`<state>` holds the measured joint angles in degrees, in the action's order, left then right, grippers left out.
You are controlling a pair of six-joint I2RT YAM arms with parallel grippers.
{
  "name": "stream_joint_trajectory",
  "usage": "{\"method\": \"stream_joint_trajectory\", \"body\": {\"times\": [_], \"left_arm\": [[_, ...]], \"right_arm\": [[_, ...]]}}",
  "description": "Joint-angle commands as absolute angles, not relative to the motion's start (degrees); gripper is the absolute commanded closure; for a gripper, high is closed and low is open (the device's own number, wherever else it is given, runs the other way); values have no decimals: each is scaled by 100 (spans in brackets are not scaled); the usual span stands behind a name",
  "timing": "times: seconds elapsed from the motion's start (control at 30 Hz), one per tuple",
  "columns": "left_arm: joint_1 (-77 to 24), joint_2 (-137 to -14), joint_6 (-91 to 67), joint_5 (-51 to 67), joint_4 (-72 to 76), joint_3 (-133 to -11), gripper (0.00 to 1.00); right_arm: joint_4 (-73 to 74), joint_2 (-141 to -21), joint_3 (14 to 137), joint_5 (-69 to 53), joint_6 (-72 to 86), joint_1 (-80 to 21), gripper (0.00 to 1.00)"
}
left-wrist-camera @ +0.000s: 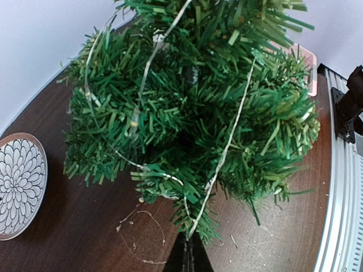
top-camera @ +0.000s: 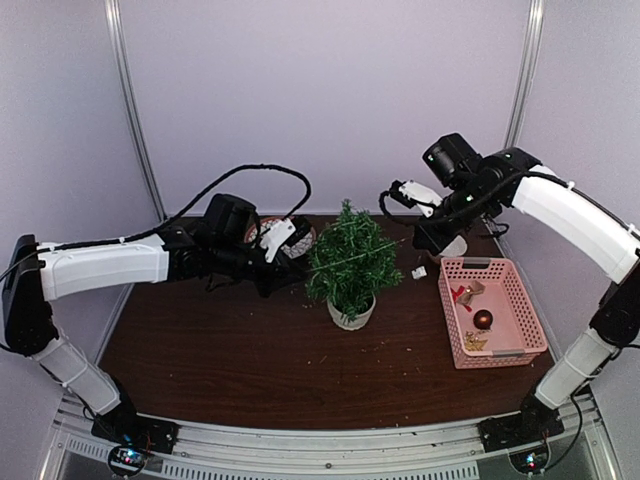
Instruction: Decorate the small christmas tree
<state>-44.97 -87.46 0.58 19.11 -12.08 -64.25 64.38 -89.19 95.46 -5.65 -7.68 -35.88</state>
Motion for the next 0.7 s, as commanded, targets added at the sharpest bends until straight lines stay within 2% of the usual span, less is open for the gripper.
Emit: {"method": "stream_joint_trajectory", "body": {"times": [0.0, 0.23, 0.47, 0.63, 0.67], "left_arm": [[-4470, -8871, 168, 1662, -1070, -6569, 100], [-4474, -8970, 212, 1701, -1045, -6671, 100], [-4468, -8952, 323, 1765, -1040, -6638, 100], [-4474, -8941, 344, 1792, -1019, -6616, 100], [-4474, -8944, 347, 1793, -1025, -6613, 100]], "right_arm": [[6057, -9151, 9882, -54, -780, -3436, 99], [5471, -9330, 9999, -275, -1030, -3392, 96], [4453, -8821, 9227, -762, -1697, -3391, 95], [3958, -8549, 8666, -58, -2235, -3390, 95], [3939, -8560, 8643, 244, -2280, -3388, 90]]}}
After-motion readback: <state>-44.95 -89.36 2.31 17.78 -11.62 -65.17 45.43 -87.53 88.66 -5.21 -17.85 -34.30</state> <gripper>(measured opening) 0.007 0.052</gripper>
